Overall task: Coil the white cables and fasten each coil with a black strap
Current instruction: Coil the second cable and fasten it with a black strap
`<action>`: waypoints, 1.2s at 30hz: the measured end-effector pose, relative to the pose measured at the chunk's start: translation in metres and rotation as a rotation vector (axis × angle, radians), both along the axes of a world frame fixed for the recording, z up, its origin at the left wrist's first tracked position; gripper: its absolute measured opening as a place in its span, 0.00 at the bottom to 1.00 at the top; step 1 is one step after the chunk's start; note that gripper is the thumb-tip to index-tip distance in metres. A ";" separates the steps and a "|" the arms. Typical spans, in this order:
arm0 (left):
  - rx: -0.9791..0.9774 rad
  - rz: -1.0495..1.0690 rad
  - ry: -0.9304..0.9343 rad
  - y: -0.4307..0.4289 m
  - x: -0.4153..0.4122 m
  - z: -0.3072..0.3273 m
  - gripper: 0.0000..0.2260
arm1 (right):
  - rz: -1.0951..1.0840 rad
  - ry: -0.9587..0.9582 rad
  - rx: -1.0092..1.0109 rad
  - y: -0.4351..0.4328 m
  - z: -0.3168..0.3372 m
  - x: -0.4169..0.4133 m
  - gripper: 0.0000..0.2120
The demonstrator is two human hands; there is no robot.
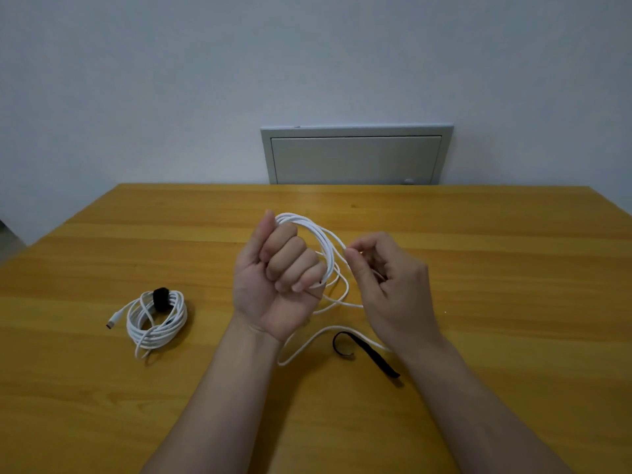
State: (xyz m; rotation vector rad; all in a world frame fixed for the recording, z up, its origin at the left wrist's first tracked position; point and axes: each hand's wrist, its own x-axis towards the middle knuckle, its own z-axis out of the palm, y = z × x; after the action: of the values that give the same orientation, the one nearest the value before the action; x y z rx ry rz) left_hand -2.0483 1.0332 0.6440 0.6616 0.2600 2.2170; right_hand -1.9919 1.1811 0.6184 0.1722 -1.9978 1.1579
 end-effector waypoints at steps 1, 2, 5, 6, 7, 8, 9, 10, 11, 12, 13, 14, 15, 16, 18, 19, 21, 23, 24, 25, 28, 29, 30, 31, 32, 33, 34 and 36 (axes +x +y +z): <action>-0.002 0.017 -0.018 0.001 0.000 -0.001 0.22 | -0.007 -0.010 0.030 0.000 -0.001 -0.001 0.07; 0.004 0.027 -0.037 0.001 -0.001 -0.001 0.22 | -0.014 -0.027 0.054 0.000 -0.002 -0.002 0.09; 0.047 0.006 -0.090 0.003 -0.004 -0.004 0.22 | -0.026 -0.100 0.103 -0.001 -0.007 -0.005 0.13; 0.053 0.005 -0.109 0.004 -0.004 -0.004 0.21 | -0.021 -0.129 0.118 -0.002 -0.008 -0.005 0.14; 0.048 0.028 -0.129 0.004 -0.004 -0.004 0.20 | -0.014 -0.150 0.122 -0.003 -0.008 -0.005 0.15; 0.035 0.078 -0.149 0.004 -0.004 -0.003 0.19 | -0.006 -0.161 0.112 -0.003 -0.008 -0.004 0.15; 0.017 0.156 -0.165 0.004 -0.004 -0.002 0.18 | 0.001 -0.167 0.093 -0.004 -0.008 -0.003 0.13; -0.004 0.249 -0.174 0.005 -0.004 0.000 0.18 | 0.003 -0.177 0.075 -0.004 -0.007 -0.002 0.11; -0.032 0.341 -0.172 0.006 -0.004 0.002 0.19 | 0.001 -0.195 0.071 -0.004 -0.007 -0.001 0.08; -0.060 0.416 -0.160 0.007 -0.004 0.004 0.20 | -0.008 -0.216 0.080 -0.004 -0.007 -0.001 0.06; -0.081 0.467 -0.144 0.008 -0.004 0.005 0.21 | -0.023 -0.235 0.099 -0.005 -0.007 -0.002 0.05; -0.091 0.495 -0.128 0.009 -0.004 0.006 0.22 | -0.040 -0.249 0.118 -0.005 -0.008 -0.003 0.05; -0.095 0.516 -0.110 0.011 -0.003 0.006 0.22 | -0.057 -0.259 0.136 -0.005 -0.008 -0.004 0.05; -0.101 0.541 -0.091 0.013 -0.002 0.007 0.22 | -0.073 -0.265 0.154 -0.004 -0.009 -0.005 0.05; -0.123 0.604 -0.049 0.015 -0.002 0.006 0.22 | -0.099 -0.269 0.191 -0.004 -0.009 -0.005 0.08; -0.139 0.635 -0.021 0.016 -0.001 0.006 0.21 | -0.111 -0.266 0.212 -0.004 -0.008 -0.005 0.09; -0.203 0.703 0.064 0.019 0.001 0.007 0.18 | -0.143 -0.256 0.258 -0.005 -0.008 -0.005 0.13; -0.292 0.784 0.170 0.021 0.003 0.006 0.16 | -0.165 -0.249 0.291 -0.006 -0.006 -0.004 0.17; -0.333 0.828 0.225 0.022 0.004 0.005 0.15 | -0.172 -0.251 0.297 -0.006 -0.005 -0.003 0.18; -0.371 0.875 0.286 0.024 0.005 0.004 0.15 | -0.180 -0.253 0.296 -0.007 -0.003 -0.002 0.18; -0.504 1.035 0.513 0.027 0.007 0.000 0.14 | -0.195 -0.304 0.287 -0.006 0.004 0.002 0.13; -0.554 1.096 0.585 0.028 0.007 -0.002 0.14 | -0.199 -0.339 0.298 -0.005 0.005 0.003 0.10; -0.607 1.156 0.644 0.027 0.007 -0.004 0.14 | -0.206 -0.369 0.317 -0.005 0.006 0.003 0.08; -0.669 1.213 0.697 0.026 0.007 -0.006 0.14 | -0.212 -0.382 0.335 -0.005 0.005 0.002 0.07; -0.744 1.265 0.752 0.025 0.006 -0.008 0.13 | -0.215 -0.370 0.348 -0.005 0.005 0.002 0.06; -0.833 1.308 0.818 0.024 0.005 -0.009 0.12 | -0.219 -0.335 0.360 -0.005 0.005 0.002 0.06; -0.929 1.339 0.896 0.024 0.004 -0.011 0.11 | -0.223 -0.292 0.372 -0.006 0.004 0.002 0.06; -1.097 1.350 1.036 0.024 0.002 -0.014 0.11 | -0.222 -0.235 0.379 -0.005 0.004 0.001 0.08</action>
State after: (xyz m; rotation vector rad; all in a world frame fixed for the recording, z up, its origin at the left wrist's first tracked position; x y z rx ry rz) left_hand -2.0460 1.0574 0.6302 1.0129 2.8260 1.9198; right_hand -1.9907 1.1761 0.6221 0.0032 -2.3638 0.6762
